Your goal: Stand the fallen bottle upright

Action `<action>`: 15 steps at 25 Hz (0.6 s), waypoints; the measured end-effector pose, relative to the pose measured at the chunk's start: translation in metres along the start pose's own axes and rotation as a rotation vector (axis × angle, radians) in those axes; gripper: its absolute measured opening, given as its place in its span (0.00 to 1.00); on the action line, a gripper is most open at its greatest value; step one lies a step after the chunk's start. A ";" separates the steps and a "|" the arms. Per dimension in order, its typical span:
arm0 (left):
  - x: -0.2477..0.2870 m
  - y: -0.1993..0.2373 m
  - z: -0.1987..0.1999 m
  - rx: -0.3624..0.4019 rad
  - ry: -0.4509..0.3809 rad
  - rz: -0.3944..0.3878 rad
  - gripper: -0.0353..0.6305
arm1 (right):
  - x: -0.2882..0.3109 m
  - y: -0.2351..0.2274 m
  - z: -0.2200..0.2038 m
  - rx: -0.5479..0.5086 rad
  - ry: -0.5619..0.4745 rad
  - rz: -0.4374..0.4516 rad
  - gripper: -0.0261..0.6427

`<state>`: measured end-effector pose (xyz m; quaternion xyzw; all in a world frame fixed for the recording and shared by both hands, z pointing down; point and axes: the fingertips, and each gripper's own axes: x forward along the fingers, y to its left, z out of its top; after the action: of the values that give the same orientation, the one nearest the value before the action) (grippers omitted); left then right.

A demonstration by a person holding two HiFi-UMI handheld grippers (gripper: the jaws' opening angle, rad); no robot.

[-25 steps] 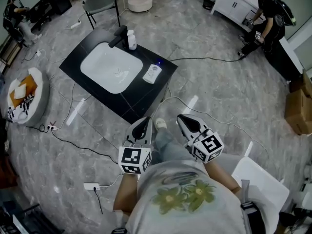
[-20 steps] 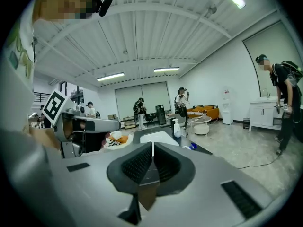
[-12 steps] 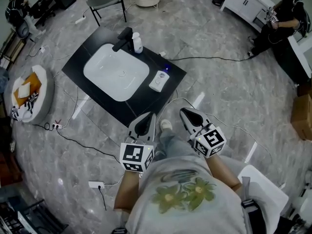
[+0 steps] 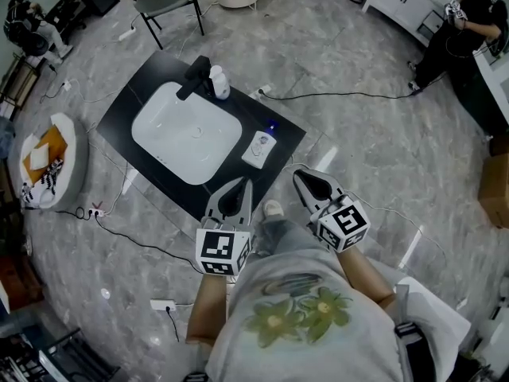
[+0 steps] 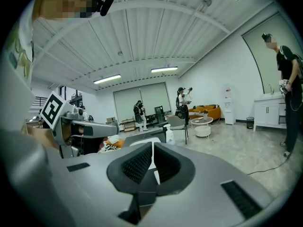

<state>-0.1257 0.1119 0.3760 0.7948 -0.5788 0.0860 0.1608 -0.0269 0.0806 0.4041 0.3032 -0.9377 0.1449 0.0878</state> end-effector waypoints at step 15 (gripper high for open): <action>0.124 0.032 0.019 -0.005 0.067 0.015 0.08 | 0.059 -0.101 0.023 0.009 0.017 0.022 0.11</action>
<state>-0.1176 -0.0141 0.4037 0.7868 -0.5791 0.1122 0.1816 -0.0162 -0.0372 0.4197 0.2921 -0.9395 0.1527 0.0929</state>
